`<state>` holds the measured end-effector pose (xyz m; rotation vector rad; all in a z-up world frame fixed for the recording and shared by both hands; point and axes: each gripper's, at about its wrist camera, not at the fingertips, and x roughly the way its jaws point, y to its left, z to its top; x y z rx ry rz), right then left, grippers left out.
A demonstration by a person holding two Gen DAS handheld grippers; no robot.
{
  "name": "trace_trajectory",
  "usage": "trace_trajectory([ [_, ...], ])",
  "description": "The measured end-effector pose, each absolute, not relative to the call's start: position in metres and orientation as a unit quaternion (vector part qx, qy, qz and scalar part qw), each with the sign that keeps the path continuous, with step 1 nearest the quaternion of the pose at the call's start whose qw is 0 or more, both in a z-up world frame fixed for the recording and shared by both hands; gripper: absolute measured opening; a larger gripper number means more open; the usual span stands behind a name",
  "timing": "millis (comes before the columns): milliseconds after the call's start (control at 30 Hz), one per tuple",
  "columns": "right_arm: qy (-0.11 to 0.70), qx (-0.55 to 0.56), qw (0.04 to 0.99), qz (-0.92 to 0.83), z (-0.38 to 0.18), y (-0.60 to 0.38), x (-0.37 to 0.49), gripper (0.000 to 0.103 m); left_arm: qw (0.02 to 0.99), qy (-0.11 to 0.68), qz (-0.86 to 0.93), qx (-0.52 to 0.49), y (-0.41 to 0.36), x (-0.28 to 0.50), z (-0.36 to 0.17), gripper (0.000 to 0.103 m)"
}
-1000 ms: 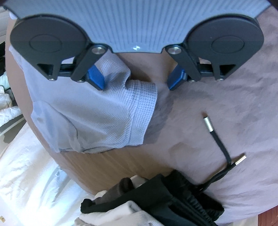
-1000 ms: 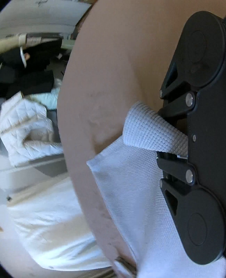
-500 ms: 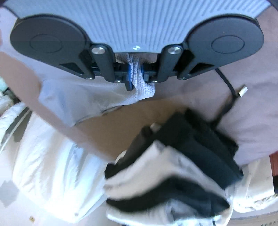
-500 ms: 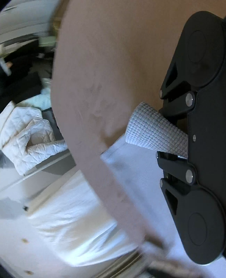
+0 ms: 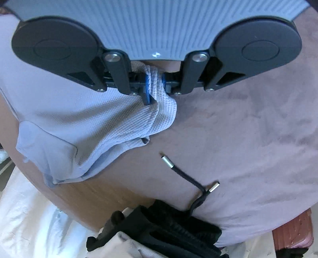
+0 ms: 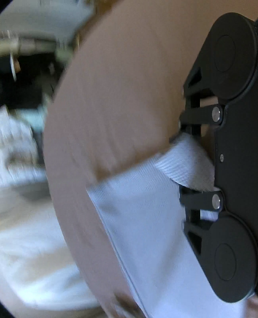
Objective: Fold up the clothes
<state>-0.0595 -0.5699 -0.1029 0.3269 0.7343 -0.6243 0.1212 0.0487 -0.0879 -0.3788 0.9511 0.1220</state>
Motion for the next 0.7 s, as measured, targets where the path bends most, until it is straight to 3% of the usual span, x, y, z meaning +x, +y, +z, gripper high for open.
trace_trajectory([
  [133, 0.293, 0.122, 0.883, -0.346, -0.070, -0.556, -0.048, 0.045, 0.876, 0.454, 0.066, -0.147, 0.040, 0.123, -0.085, 0.016],
  [233, 0.267, 0.132, 0.910, -0.288, -0.052, -0.536, -0.031, 0.045, 0.875, 0.458, 0.069, -0.142, 0.036, 0.123, -0.085, 0.019],
  [433, 0.325, 0.164, 0.927, -0.095, -0.075, -0.489, 0.047, 0.046, 0.876, 0.456, 0.075, -0.137, 0.034, 0.121, -0.078, 0.032],
  [533, 0.360, 0.149, 0.919, -0.061, -0.102, -0.463, 0.091, 0.064, 0.883, 0.445, 0.070, -0.132, 0.032, 0.120, -0.075, 0.036],
  [633, 0.392, 0.123, 0.910, -0.048, -0.125, -0.439, 0.127, 0.063, 0.889, 0.434, 0.064, -0.128, 0.031, 0.118, -0.072, 0.047],
  [700, 0.382, 0.047, 0.921, -0.057, -0.125, -0.418, 0.129, 0.022, 0.894, 0.427, 0.061, -0.125, 0.029, 0.117, -0.070, 0.048],
])
